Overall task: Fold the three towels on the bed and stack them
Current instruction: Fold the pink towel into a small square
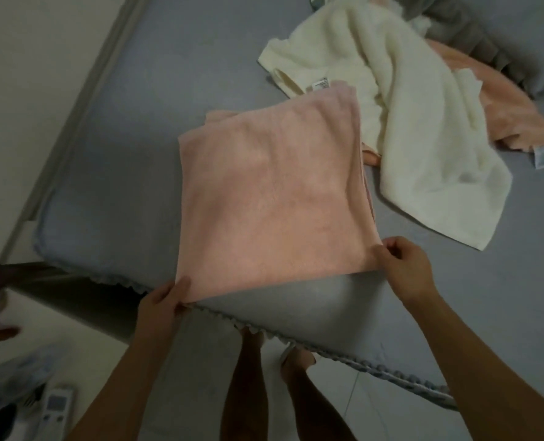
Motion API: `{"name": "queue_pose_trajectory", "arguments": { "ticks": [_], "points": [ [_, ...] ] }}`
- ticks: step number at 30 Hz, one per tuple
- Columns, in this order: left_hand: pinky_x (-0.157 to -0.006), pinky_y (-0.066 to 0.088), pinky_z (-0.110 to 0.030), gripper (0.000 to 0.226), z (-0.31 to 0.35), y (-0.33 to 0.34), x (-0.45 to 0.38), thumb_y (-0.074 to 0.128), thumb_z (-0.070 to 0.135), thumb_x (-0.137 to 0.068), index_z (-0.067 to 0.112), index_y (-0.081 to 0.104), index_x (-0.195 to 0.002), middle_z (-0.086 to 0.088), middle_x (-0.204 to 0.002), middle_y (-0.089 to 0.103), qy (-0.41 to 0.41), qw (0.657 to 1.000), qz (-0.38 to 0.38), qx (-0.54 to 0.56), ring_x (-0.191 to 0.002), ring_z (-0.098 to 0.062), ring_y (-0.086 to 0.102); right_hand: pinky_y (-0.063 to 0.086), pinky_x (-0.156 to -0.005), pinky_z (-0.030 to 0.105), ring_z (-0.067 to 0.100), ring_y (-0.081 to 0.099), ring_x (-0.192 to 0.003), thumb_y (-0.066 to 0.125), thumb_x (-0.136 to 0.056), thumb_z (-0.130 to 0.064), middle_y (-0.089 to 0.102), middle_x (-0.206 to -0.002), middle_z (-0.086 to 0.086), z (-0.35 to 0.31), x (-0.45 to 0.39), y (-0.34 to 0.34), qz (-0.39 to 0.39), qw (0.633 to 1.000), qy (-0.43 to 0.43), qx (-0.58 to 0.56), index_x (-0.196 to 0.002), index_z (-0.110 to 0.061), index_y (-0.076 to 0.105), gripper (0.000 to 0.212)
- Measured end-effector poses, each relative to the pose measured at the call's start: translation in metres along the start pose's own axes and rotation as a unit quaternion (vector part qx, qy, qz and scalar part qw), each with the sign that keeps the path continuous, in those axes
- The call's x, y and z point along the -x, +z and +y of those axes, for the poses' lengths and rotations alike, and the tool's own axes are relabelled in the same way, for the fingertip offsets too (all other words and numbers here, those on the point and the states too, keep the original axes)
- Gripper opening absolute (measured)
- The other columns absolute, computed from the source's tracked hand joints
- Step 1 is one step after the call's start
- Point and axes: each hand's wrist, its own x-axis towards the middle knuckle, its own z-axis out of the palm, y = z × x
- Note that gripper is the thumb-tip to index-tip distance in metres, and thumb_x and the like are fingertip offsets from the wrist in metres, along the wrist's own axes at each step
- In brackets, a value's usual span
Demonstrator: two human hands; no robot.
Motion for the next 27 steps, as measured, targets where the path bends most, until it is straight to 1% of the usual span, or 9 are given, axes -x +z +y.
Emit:
{"name": "queue_pose_trajectory", "arguments": {
  "ticks": [5,8,11,14,16,18,20,24,27],
  "points": [
    [-0.061,0.048,-0.028,0.016,-0.024,-0.001,0.010,0.070,0.034,-0.087,0.019,0.071,-0.084,-0.005,-0.081,0.074,-0.136,0.976,-0.075,-0.153,-0.069,-0.021,0.067,0.039,-0.059,0.035,0.028,0.056,-0.066,0.066,-0.088,-0.028,0.063,-0.074,0.017,0.045,0.018,-0.013,-0.046,0.984,0.123,0.122,-0.079,-0.004,0.065,0.026],
    [-0.067,0.045,-0.031,0.010,-0.020,0.004,0.003,0.073,0.025,-0.085,0.016,0.070,-0.086,-0.007,-0.086,0.072,-0.088,0.963,-0.073,-0.245,-0.078,-0.021,0.064,0.041,-0.063,0.034,0.031,0.057,-0.071,0.060,-0.091,-0.025,0.064,-0.080,0.015,0.056,0.027,-0.011,-0.064,0.970,0.142,0.187,-0.086,-0.006,0.064,0.020],
    [-0.075,0.048,-0.034,0.021,0.016,0.016,-0.013,0.072,0.030,-0.077,0.025,0.062,-0.094,0.002,-0.094,0.067,-0.010,0.979,-0.019,-0.201,-0.087,-0.016,0.063,0.045,-0.061,0.036,0.024,0.055,-0.062,0.055,-0.094,-0.026,0.066,-0.079,0.015,0.037,0.023,-0.003,-0.041,0.976,0.078,0.198,-0.083,-0.010,0.060,0.020],
    [-0.066,0.048,-0.026,0.023,0.061,0.034,-0.040,0.068,0.021,-0.085,0.039,0.055,-0.090,0.013,-0.089,0.061,0.062,0.987,0.004,-0.145,-0.079,-0.005,0.061,0.050,-0.066,0.037,0.023,0.061,-0.069,0.060,-0.090,-0.025,0.067,-0.080,0.005,-0.007,0.007,0.008,-0.007,0.989,-0.019,0.144,-0.092,-0.009,0.067,0.018],
    [-0.060,0.047,-0.022,0.008,0.085,0.044,-0.069,0.066,0.022,-0.088,0.025,0.064,-0.096,0.009,-0.084,0.064,0.070,0.989,-0.009,-0.129,-0.074,-0.010,0.062,0.044,-0.074,0.032,0.020,0.060,-0.085,0.061,-0.089,-0.031,0.063,-0.092,-0.002,-0.042,-0.009,0.018,-0.005,0.994,-0.041,0.098,-0.109,-0.014,0.065,0.026],
    [-0.057,0.048,-0.026,0.024,0.106,0.052,-0.095,0.065,0.025,-0.090,0.004,0.068,-0.101,-0.004,-0.083,0.067,0.056,0.992,-0.033,-0.108,-0.075,-0.020,0.063,0.042,-0.081,0.032,0.015,0.056,-0.094,0.061,-0.088,-0.040,0.058,-0.103,-0.008,-0.077,-0.029,0.027,-0.011,0.999,-0.023,0.039,-0.126,-0.019,0.057,0.044],
    [-0.063,0.050,-0.030,0.026,0.119,0.055,-0.109,0.067,0.025,-0.088,0.005,0.068,-0.104,-0.007,-0.090,0.069,0.040,0.996,-0.029,-0.073,-0.080,-0.022,0.064,0.042,-0.081,0.029,0.015,0.057,-0.095,0.062,-0.086,-0.044,0.060,-0.106,-0.007,-0.107,-0.051,0.036,-0.013,1.000,-0.007,0.019,-0.132,-0.019,0.053,0.053],
    [-0.075,0.047,-0.032,0.017,0.146,0.043,-0.114,0.064,0.019,-0.078,0.011,0.070,-0.090,-0.009,-0.090,0.064,0.097,0.988,-0.076,0.091,-0.085,-0.020,0.059,0.038,-0.057,0.021,0.005,0.059,-0.069,0.061,-0.080,-0.043,0.068,-0.076,-0.010,-0.140,-0.074,0.034,0.065,0.997,0.012,-0.033,-0.084,-0.024,0.066,0.020],
    [-0.073,0.054,-0.023,0.021,0.160,0.034,-0.117,0.058,0.009,-0.077,0.015,0.074,-0.089,-0.001,-0.088,0.070,0.083,0.957,-0.169,0.219,-0.084,-0.014,0.065,0.045,-0.065,0.027,0.004,0.058,-0.069,0.055,-0.075,-0.033,0.064,-0.072,-0.012,-0.134,-0.084,0.024,0.173,0.976,0.031,-0.127,-0.073,-0.028,0.058,0.006]
  ]
}}
